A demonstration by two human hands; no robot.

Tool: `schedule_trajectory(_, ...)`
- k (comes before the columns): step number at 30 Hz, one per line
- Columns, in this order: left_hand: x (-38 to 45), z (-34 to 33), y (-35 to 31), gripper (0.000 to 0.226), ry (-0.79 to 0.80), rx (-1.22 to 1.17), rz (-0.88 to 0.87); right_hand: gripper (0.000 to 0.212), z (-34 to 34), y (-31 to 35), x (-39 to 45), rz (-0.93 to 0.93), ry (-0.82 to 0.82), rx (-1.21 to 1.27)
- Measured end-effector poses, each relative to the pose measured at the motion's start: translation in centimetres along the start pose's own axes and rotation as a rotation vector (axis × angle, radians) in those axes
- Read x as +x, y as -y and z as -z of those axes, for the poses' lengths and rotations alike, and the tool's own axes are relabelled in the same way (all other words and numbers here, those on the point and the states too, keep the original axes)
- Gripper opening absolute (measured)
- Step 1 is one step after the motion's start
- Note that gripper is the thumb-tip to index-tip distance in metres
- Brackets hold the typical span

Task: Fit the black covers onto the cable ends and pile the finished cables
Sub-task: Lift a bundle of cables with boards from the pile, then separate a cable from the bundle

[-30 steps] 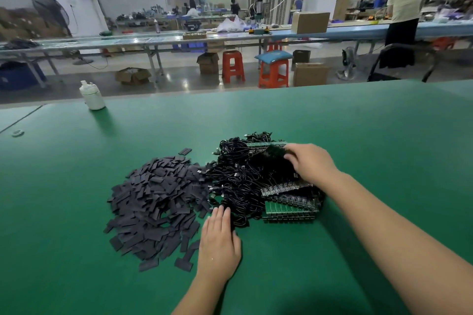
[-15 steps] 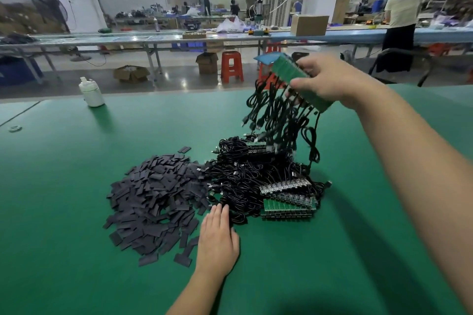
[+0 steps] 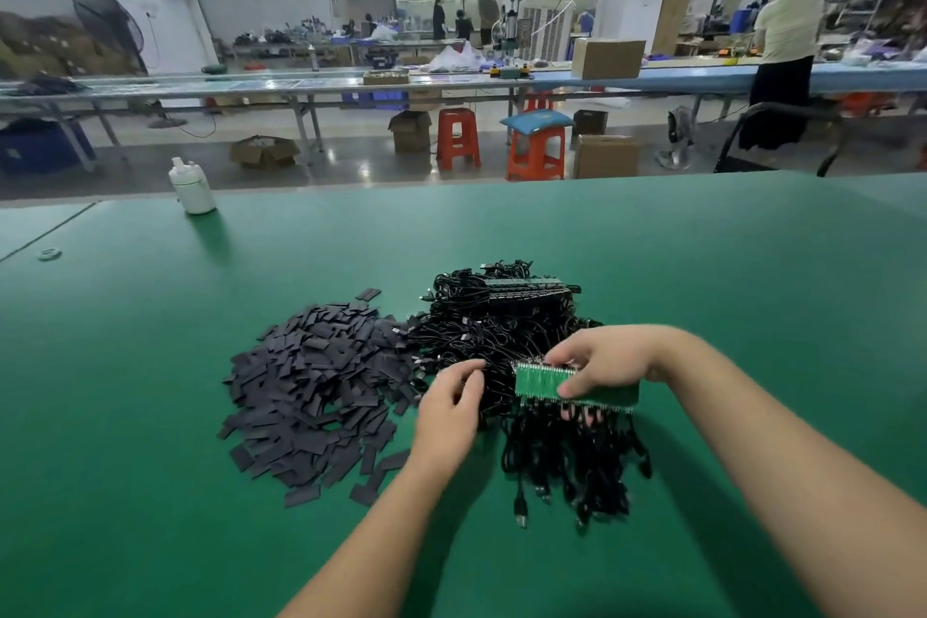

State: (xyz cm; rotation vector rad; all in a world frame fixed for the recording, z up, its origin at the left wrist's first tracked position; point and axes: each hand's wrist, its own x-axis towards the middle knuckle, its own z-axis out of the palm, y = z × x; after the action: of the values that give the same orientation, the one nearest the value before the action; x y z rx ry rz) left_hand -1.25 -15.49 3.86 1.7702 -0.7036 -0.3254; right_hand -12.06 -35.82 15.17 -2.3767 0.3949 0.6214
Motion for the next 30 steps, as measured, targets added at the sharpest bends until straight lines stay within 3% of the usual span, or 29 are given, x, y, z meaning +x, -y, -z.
schedule_trajectory(2, 0.1, -0.4, -1.5, 0.018, 0.188, -0.21, 0.072, 0.036, -0.9, -0.1, 0.4, -0.008, -0.041, 0.002)
schedule_trajectory(4, -0.5, -0.8, -1.9, 0.011, 0.237, -0.158, 0.055, 0.02, -1.4, -0.1, 0.6, 0.017, -0.046, 0.017)
schedule_trajectory(6, -0.7, -1.5, -1.8, 0.006, 0.194, -0.116, 0.054, 0.009, -1.9, 0.1, 0.7, 0.041, -0.069, -0.014)
schedule_trajectory(9, -0.8, -2.4, -1.9, 0.011, 0.14, -0.065, 0.077, 0.034, -3.1, 0.4, 1.6, 0.053, -0.178, -0.125)
schedule_trajectory(17, -0.5, -3.2, -1.6, 0.024, 0.082, 0.203, 0.114, 0.03, -5.6, 0.2, 3.0, 0.039, -0.373, -0.233)
schedule_trajectory(30, 0.0, -5.0, -2.1, 0.027, -0.039, 0.285, 0.189, 0.032, -6.4, 0.3, 4.0, -0.136, -0.563, -0.302)
